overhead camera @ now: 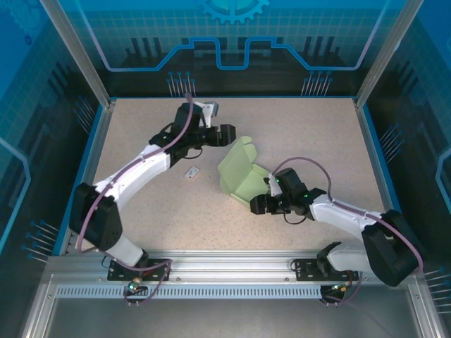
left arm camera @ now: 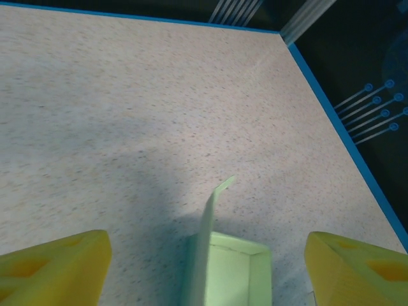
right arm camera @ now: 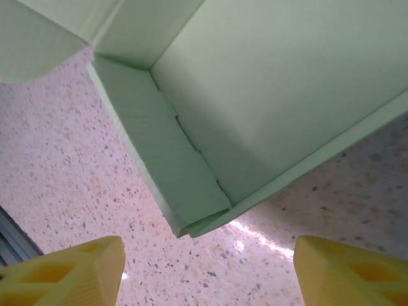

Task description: Fold the paper box

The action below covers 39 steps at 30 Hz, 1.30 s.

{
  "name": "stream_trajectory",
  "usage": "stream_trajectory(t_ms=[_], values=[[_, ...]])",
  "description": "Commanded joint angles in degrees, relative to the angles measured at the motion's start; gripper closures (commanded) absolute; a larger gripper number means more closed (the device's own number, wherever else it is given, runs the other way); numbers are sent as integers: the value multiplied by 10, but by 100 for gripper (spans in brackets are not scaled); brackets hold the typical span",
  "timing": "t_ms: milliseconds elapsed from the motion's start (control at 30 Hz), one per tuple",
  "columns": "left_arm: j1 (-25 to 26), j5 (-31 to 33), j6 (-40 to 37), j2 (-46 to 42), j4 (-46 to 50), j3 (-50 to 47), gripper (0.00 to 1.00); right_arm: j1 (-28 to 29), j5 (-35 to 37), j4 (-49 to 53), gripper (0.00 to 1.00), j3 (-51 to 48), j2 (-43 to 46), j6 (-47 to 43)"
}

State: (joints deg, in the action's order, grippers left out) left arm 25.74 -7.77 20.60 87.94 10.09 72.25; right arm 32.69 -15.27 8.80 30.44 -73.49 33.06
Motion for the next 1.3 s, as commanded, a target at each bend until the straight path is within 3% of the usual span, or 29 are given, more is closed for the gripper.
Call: stream_trajectory(t_ms=[0,300,500,767,933,1267], values=[[-26,40,-4,-46,-16,-50,19,32,4,-36,29,21,-30,22],[-105,50,47,-146,-56,-196,18,72,22,-141,31,96,-143,47],[-121,56,52,-187,-67,-256,15,72,17,-149,31,171,-223,24],[-121,70,46,-189,-71,-320,15,54,14,-112,31,166,-186,-15],[-121,52,23,-135,-79,-331,13,34,17,-80,31,150,-135,-42],[-119,63,-33,33,-68,-251,13,1,1,-66,30,136,-100,-59]])
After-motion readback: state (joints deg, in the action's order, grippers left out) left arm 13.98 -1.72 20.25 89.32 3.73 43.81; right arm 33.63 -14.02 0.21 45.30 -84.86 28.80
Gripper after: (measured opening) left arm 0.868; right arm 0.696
